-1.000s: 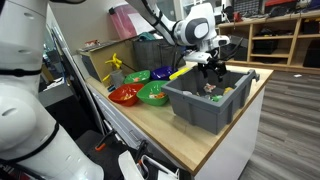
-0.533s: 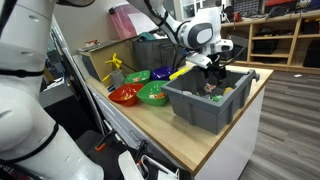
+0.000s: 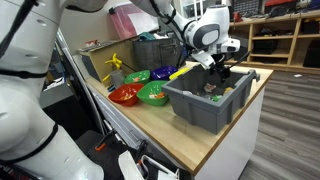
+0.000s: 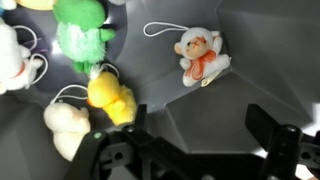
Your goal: Move the white stuffed toy from the grey bin to the green bowl
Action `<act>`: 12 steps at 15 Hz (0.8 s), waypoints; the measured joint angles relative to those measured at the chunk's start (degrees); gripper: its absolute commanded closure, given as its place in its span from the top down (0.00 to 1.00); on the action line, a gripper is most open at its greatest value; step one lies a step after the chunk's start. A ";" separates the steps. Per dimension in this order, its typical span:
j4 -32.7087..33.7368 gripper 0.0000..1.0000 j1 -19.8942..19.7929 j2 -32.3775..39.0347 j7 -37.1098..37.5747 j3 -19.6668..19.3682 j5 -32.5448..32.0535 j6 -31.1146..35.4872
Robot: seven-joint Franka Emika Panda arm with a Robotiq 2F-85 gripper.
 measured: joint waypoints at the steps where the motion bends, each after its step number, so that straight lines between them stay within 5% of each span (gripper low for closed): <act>1: 0.00 1.00 -0.09 0.13 0.50 0.00 0.39 0.00; 12: -0.32 1.00 -0.21 1.07 5.56 0.00 1.16 0.03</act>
